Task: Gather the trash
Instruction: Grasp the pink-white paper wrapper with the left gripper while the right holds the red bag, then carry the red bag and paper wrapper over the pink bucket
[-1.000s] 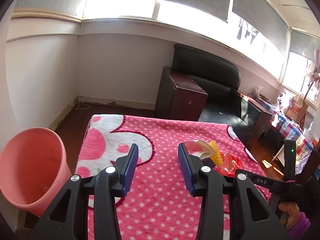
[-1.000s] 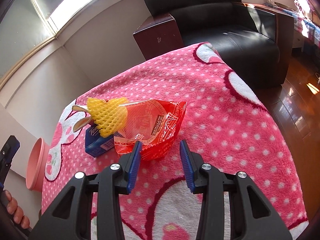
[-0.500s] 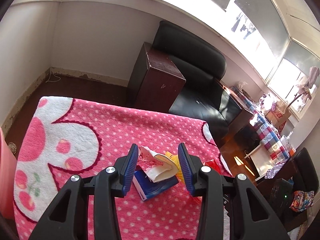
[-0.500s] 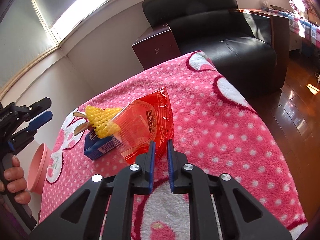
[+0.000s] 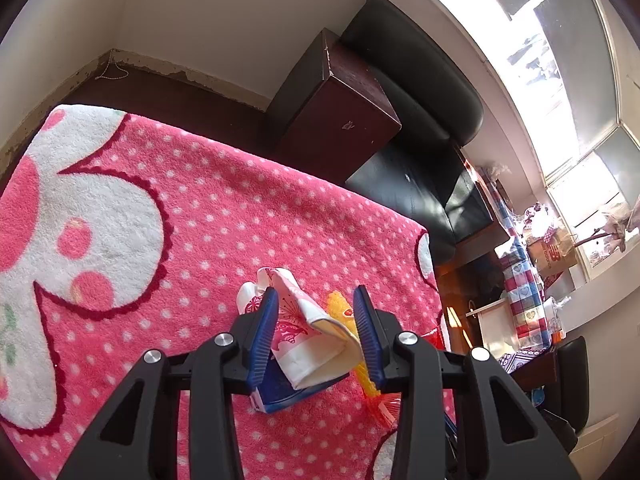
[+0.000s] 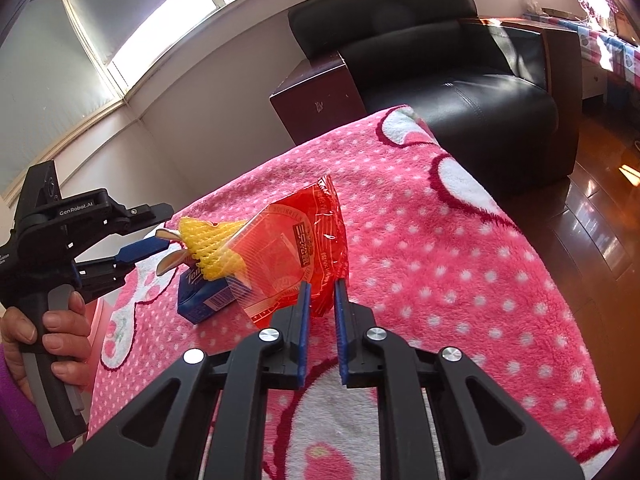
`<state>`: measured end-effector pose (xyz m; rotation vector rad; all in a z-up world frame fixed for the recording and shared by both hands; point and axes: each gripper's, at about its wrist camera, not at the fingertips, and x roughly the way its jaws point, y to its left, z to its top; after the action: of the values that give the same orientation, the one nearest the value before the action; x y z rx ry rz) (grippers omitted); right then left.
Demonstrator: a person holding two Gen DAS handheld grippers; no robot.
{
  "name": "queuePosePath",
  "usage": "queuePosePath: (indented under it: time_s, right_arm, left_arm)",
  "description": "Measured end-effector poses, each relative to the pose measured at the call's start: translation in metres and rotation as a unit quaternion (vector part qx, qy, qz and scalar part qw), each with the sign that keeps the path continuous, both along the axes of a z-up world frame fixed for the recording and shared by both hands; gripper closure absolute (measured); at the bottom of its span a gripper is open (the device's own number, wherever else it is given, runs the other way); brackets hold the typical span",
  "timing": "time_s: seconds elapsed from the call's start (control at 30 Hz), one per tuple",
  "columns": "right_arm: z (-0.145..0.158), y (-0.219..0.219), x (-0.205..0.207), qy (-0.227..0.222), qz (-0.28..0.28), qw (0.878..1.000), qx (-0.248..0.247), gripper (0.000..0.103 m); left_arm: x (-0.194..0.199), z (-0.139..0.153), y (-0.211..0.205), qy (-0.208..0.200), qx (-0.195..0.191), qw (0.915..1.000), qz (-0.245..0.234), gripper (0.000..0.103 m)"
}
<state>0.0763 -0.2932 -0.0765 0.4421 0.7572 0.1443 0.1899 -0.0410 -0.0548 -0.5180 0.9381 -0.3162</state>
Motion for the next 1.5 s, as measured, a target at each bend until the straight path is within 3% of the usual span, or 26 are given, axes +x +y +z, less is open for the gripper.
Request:
queuePosePath:
  time_s: [0.2, 0.67, 1.07, 1.5]
  right_arm:
    - [0.000, 0.000, 0.000, -0.001, 0.000, 1.000, 0.000, 0.091]
    - [0.007, 0.001, -0.011, -0.017, -0.008, 1.000, -0.011, 0.091]
    - [0.051, 0.019, -0.033, -0.059, 0.021, 0.998, -0.019, 0.091]
    - [0.087, 0.098, -0.029, -0.094, 0.116, 0.988, -0.036, 0.091]
  left_arm:
    - [-0.001, -0.003, -0.005, -0.008, 0.005, 0.9999, -0.010, 0.095]
    - [-0.069, 0.044, 0.021, -0.107, 0.031, 0.9936, -0.019, 0.096]
    - [-0.137, 0.071, 0.057, -0.166, 0.043, 0.9851, -0.004, 0.096]
    - [-0.191, 0.081, 0.106, -0.203, 0.069, 0.9754, 0.049, 0.096]
